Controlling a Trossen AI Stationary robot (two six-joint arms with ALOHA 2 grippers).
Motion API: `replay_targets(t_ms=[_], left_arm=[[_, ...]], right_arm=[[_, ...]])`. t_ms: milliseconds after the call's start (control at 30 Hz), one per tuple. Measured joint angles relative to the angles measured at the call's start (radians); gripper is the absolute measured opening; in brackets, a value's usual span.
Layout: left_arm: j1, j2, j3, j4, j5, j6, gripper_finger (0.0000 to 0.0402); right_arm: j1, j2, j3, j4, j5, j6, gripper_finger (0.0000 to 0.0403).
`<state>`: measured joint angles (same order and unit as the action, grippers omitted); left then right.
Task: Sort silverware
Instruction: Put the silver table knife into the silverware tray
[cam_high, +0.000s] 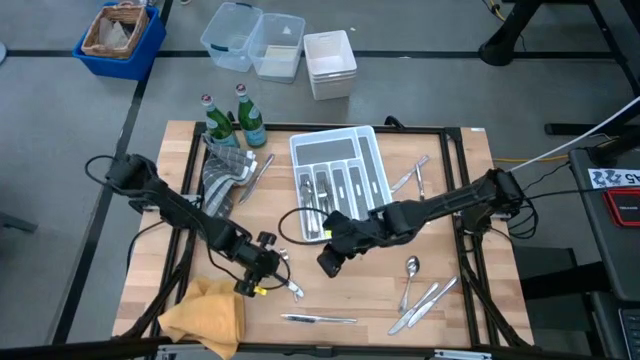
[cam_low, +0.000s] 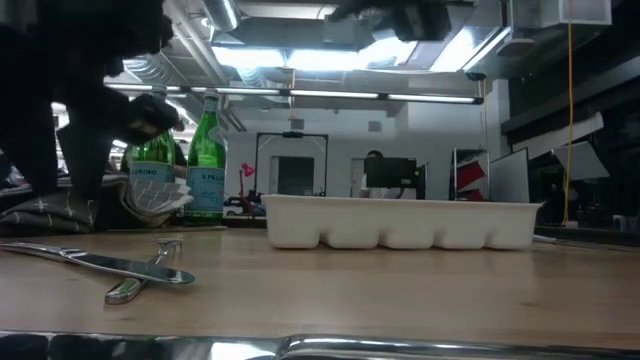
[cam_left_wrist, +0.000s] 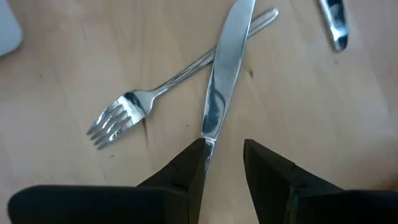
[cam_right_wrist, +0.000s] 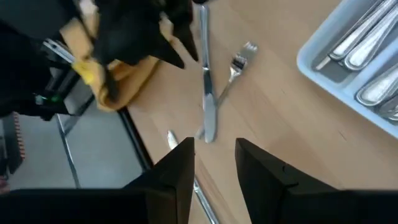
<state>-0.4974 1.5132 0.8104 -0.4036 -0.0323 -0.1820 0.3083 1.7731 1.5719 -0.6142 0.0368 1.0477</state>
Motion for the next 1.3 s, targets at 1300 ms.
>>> replay_targets(t_ms=[1300], left_arm=[[0.01,0.14,0.003,0.045,-0.039,-0.047,0.0017]], right_arm=[[0.059,-0.128,0.0,0.142,0.128,-0.088,0.012]])
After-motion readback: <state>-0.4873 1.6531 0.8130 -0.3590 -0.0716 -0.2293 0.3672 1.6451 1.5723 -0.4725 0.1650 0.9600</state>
